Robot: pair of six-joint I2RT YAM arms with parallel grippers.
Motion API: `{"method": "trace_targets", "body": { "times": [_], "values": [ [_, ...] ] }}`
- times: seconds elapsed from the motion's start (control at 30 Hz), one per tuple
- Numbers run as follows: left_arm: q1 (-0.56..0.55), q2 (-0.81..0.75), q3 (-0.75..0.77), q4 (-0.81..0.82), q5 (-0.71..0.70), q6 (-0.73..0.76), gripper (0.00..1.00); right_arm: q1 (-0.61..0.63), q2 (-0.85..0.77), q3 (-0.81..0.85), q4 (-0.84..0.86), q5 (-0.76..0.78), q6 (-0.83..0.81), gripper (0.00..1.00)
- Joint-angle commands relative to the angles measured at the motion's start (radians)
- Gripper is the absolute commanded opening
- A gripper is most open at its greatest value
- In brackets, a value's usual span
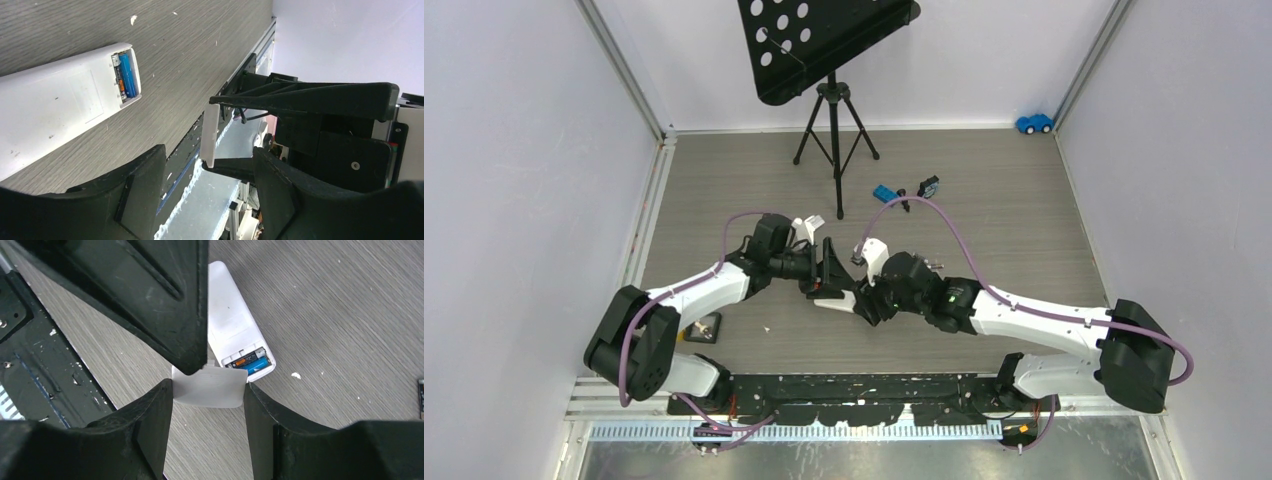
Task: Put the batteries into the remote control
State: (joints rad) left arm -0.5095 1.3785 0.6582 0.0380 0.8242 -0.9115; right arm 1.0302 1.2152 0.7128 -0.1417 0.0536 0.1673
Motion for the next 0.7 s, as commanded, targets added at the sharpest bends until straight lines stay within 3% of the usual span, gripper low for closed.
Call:
{"method": "trace_targets", "body": {
  "times": [0.0,0.1,0.27,0.43,0.53,0.67],
  "values": [
    [-0.003,-0.025,0.019,-0.005,0.035,0.011,0.65,0.000,0.011,0.081,0.053,-0.080,-0.059,0.47],
    [-0.003,-0.018,0.024,-0.025,0.038,0.019,0.64,0.001,0.045,0.112,0.054,-0.114,-0.053,0.46],
    [-0.003,-0.023,0.021,-0.020,0.058,0.008,0.50,0.001,0.064,0.122,0.083,-0.123,-0.055,0.46],
    [-0.003,-0.035,0.016,-0.010,0.080,-0.005,0.27,0.000,0.088,0.126,0.091,-0.106,-0.059,0.46],
    [-0.009,-0.038,0.002,0.044,0.068,-0.050,0.01,-0.001,0.111,0.135,0.090,-0.086,-0.038,0.46],
    [-0.023,-0.029,0.007,0.120,0.057,-0.094,0.00,-0.001,0.133,0.144,0.090,-0.011,0.038,0.51]
  ]
}}
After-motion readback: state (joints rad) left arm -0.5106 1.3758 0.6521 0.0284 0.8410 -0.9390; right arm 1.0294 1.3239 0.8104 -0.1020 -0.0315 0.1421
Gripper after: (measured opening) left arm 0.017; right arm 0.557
